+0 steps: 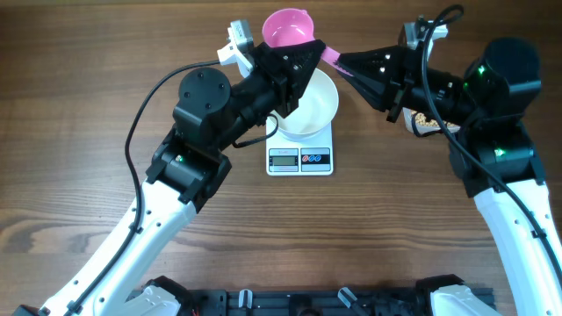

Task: Scoop item into bowl and weigh 150g on scale
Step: 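Grasp the scoop handle with the right gripper beside the left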

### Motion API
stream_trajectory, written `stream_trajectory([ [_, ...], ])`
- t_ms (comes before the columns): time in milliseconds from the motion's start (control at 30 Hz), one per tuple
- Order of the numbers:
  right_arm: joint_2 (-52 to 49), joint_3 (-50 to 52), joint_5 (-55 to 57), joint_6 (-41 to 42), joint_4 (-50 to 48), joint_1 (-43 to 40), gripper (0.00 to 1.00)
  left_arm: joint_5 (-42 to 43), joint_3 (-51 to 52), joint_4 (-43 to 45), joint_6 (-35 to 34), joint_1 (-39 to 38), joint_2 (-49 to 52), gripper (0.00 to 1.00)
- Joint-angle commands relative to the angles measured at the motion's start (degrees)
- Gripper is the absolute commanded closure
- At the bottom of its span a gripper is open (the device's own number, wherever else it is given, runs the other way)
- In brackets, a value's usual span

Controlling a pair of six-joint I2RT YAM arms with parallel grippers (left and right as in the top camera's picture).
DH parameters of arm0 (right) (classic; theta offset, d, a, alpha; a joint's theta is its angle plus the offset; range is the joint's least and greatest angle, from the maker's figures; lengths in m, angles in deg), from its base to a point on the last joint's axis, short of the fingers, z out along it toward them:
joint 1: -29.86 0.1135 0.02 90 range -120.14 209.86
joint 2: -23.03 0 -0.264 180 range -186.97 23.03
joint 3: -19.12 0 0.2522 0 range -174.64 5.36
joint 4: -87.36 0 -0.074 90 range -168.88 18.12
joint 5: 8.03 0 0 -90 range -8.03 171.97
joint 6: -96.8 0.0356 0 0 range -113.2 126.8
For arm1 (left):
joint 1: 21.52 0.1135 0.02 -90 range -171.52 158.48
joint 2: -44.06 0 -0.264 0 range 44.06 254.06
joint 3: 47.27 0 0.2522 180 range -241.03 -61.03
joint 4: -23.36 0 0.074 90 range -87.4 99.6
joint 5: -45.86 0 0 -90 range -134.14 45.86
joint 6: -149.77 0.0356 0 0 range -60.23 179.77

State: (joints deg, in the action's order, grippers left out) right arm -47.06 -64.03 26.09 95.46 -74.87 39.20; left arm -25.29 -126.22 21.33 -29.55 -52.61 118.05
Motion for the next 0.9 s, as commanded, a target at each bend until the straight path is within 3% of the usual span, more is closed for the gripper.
stream_trajectory([
  [0, 0.04, -1.11, 1.66, 0.0, -0.35, 0.26, 0.85, -0.68, -0.5, 0.11, -0.15, -0.31, 0.28, 0.96],
  [867, 0.04, -1.11, 2.01, 0.07, -0.35, 0.26, 0.87, -0.5, -0.5, 0.07, -1.16, -1.49, 0.28, 0.96],
])
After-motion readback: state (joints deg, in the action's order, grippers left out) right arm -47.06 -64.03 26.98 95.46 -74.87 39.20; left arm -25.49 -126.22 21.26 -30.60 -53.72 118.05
